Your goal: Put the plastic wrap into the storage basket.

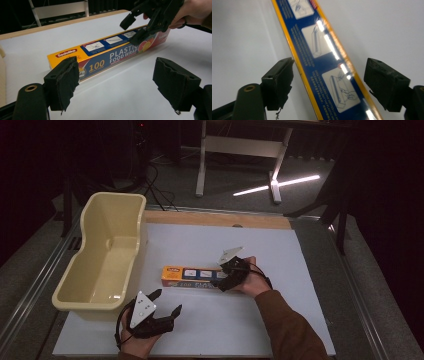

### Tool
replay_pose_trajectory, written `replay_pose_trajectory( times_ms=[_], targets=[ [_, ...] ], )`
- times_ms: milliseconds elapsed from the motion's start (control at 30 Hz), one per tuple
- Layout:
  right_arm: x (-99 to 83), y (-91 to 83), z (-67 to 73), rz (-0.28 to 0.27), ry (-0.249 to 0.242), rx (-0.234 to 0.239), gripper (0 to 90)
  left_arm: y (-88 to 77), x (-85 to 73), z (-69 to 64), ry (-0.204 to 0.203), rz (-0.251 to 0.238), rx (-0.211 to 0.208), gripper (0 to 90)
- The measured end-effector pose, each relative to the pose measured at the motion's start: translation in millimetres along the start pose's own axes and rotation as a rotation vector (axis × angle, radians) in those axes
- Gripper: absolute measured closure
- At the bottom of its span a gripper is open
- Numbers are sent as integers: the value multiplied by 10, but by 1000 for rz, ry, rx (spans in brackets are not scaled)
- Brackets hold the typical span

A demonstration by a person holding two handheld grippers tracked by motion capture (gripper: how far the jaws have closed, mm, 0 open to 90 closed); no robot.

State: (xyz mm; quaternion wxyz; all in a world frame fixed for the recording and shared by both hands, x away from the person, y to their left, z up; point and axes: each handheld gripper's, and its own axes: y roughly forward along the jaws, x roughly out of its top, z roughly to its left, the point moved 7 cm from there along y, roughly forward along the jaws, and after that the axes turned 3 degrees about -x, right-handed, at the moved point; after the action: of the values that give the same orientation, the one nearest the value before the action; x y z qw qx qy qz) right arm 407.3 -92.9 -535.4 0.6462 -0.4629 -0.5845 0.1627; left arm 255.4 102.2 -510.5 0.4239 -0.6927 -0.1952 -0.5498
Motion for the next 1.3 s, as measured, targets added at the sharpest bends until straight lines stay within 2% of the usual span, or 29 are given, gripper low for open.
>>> replay_pose_trajectory(
  times_ms=[100,267,400,467,700,800,900,1033,1133,1200,1233,1300],
  targets=[
    [-5,77,-8,33,-17,28,219,-3,1,-1,1,-1,0,208],
    [-31,192,-17,93,-61,43,221,0,-1,-2,0,0,-1,208],
    [-54,220,-19,112,-75,51,235,1,-3,-6,0,1,-2,208],
    [-57,195,-21,125,-78,60,254,0,-3,-6,-1,1,-2,208],
    [-72,131,31,198,-43,74,291,-6,-3,-8,0,0,0,208],
    [-90,87,70,221,-52,68,308,-11,-3,-3,-1,0,4,208],
    [-139,27,111,252,-48,61,319,-20,-4,2,-1,-1,6,208],
    [-232,-58,142,290,-16,76,331,-20,-5,0,0,0,7,208],
    [-299,-124,167,327,-20,91,341,-11,-7,-4,0,1,7,208],
    [-313,-139,178,336,-29,98,345,-1,-10,-9,0,4,3,208],
    [-315,-150,187,347,-49,105,350,6,-11,-14,0,4,2,208],
    [-290,-121,175,367,-123,111,354,12,-11,-23,2,5,0,208]
  ],
)
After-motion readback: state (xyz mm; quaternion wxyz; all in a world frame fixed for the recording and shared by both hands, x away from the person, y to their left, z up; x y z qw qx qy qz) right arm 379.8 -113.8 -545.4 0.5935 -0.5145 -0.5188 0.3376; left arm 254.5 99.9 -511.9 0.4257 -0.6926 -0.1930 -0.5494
